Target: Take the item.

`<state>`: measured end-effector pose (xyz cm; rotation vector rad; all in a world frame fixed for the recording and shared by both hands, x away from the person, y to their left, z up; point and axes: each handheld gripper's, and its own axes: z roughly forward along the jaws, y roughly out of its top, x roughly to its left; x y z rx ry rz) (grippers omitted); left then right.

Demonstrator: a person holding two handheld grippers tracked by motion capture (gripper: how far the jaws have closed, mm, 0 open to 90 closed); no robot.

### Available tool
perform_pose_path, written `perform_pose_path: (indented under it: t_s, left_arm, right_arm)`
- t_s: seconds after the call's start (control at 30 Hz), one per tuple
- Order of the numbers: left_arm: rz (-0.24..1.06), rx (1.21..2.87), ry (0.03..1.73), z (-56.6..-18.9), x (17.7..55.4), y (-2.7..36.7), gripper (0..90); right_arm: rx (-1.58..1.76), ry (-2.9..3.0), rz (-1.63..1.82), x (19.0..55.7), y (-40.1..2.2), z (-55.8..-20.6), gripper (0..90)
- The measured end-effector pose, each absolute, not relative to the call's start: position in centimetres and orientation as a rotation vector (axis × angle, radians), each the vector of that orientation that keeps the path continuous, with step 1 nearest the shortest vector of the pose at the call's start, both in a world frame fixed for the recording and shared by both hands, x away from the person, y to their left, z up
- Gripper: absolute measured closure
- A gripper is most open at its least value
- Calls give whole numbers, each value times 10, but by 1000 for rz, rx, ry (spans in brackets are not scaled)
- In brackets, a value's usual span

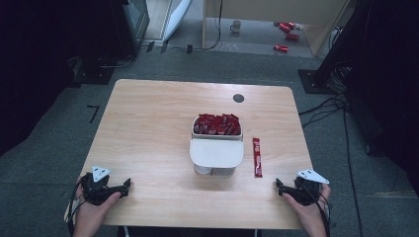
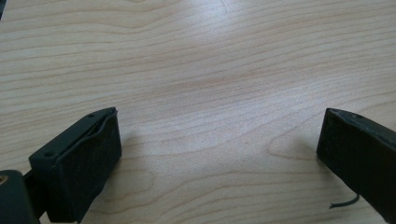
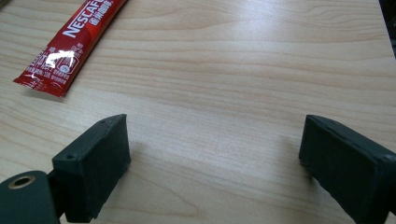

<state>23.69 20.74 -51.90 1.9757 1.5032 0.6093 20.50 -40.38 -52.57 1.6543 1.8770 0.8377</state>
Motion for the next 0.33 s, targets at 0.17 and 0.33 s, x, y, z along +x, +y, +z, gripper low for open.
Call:
perform_pose_path:
  t_s: [0.17, 0.33]
  left_arm:
    - [608, 1977, 1501, -519, 237, 207, 2]
    - [606, 1979, 1497, -519, 237, 207, 2]
  right_arm:
    - [1654, 1878, 839, 205, -404, -526, 81]
    - [1655, 1878, 838, 205, -404, -526, 81]
